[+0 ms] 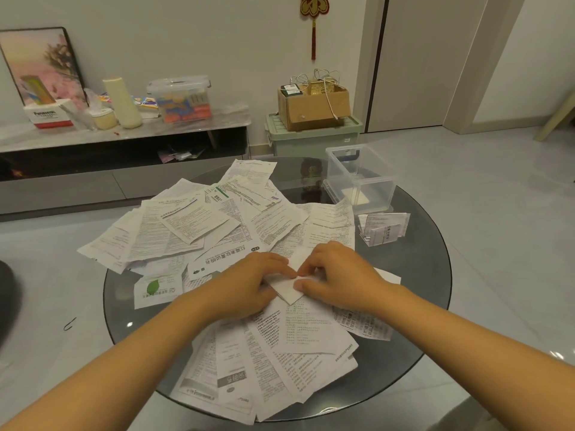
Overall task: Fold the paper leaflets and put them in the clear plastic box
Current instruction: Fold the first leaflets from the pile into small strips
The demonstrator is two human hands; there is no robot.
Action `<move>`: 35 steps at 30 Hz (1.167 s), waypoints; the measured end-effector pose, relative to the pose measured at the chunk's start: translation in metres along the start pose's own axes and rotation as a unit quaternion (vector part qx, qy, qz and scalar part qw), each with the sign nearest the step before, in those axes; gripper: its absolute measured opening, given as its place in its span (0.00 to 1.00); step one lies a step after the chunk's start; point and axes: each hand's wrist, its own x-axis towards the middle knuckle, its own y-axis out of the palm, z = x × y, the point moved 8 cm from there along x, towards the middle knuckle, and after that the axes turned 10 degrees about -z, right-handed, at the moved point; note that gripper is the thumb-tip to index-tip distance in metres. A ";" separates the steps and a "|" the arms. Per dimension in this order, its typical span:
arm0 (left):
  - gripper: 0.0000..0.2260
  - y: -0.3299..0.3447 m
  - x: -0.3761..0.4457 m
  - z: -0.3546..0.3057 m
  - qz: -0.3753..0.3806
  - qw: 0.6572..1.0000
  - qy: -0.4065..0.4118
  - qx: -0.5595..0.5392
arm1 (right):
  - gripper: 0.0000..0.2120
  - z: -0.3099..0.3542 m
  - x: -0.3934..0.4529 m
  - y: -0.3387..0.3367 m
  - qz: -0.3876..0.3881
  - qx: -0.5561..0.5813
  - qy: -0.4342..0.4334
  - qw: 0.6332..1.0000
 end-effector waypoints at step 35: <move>0.19 0.009 0.022 -0.010 -0.047 0.998 0.022 0.036 | 0.15 -0.005 -0.003 -0.013 0.009 -0.109 -0.059 0.992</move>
